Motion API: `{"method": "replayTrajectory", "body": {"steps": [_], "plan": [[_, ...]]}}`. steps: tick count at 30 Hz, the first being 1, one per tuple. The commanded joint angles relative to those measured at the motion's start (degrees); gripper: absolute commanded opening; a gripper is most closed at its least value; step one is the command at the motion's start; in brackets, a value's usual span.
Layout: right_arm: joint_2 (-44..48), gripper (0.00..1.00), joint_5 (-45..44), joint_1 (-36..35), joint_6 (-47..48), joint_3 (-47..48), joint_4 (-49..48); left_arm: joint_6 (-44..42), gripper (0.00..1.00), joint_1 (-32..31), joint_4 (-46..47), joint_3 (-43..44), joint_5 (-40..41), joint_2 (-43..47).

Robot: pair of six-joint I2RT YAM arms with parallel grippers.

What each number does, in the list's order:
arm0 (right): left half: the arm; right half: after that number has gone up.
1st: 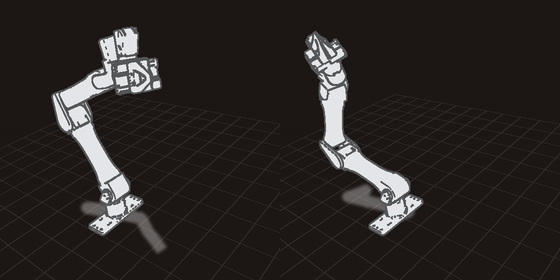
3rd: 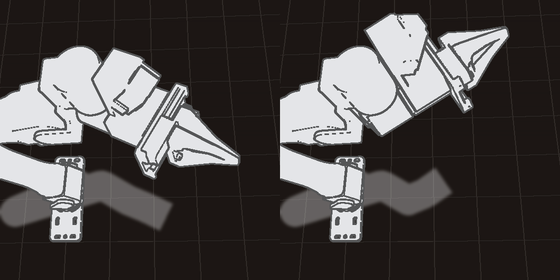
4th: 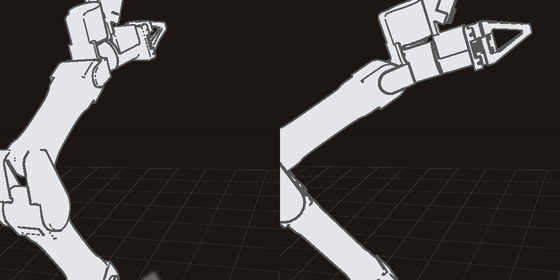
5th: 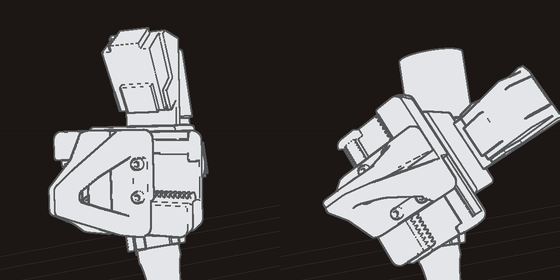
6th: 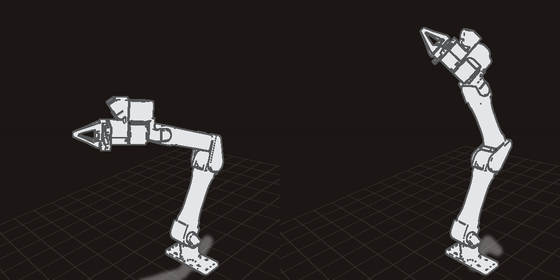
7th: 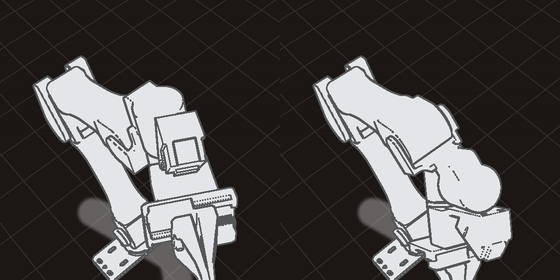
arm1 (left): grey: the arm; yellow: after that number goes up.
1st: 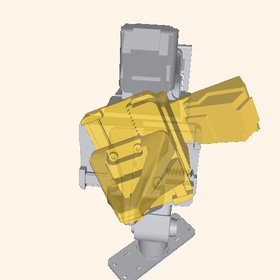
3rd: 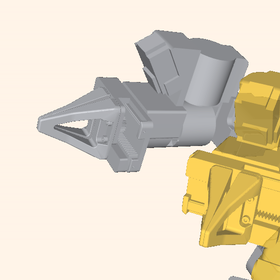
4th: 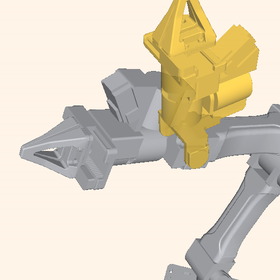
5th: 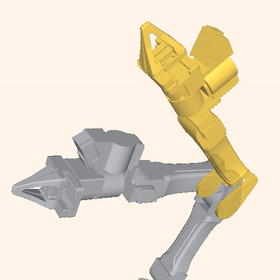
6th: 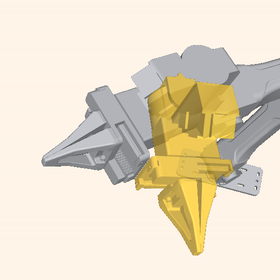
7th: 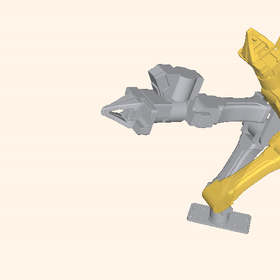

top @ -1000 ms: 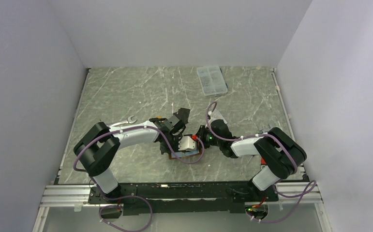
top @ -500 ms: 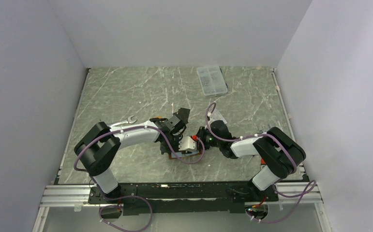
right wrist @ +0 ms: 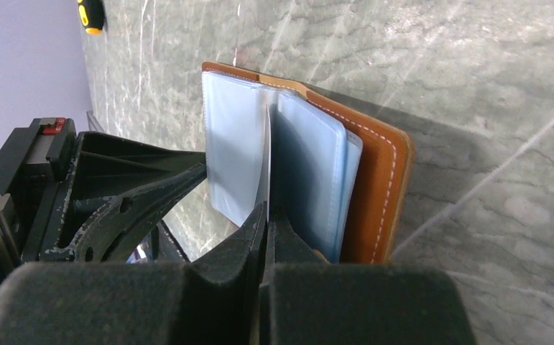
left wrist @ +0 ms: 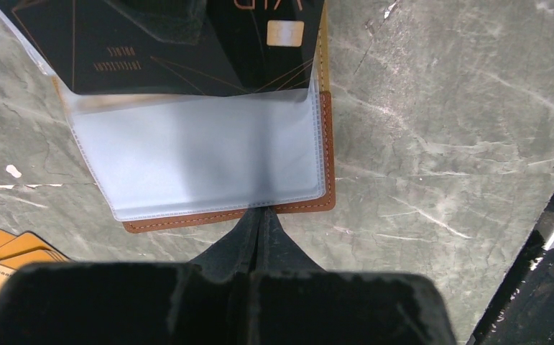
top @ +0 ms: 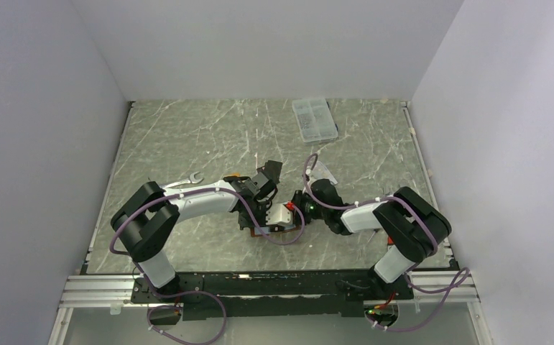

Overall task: Put the credit cards into the card holder
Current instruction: Insert the credit card into the card holder.

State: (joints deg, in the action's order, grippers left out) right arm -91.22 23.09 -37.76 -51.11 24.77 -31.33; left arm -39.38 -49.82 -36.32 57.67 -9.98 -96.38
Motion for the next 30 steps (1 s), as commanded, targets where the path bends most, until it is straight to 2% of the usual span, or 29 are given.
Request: {"method": "replayTrajectory", "body": {"steps": [1, 22, 24, 27, 30], "plan": [[-3.3, 0.00, 1.1, -0.8, 1.8, 2.1, 4.3, 0.1, 0.00, -0.7, 1.2, 0.1, -1.1, -1.9], [-9.1, 0.01, 2.3, -1.1, 5.3, 8.4, 12.9, 0.1, 0.00, -0.8, 1.7, 0.0, -1.1, -1.5], [-8.8, 0.08, 0.2, -1.5, 6.1, 9.9, 16.1, 0.3, 0.00, -0.7, 1.6, 0.1, -1.5, -1.2], [-7.3, 0.25, -2.9, -2.1, 7.1, 11.2, 20.6, 0.5, 0.00, -0.6, 1.0, 0.8, -1.9, -1.1], [-5.5, 0.38, -5.6, -2.2, 7.4, 11.3, 23.6, 0.4, 0.00, 0.0, 1.1, 0.9, -2.0, -1.0]]}}
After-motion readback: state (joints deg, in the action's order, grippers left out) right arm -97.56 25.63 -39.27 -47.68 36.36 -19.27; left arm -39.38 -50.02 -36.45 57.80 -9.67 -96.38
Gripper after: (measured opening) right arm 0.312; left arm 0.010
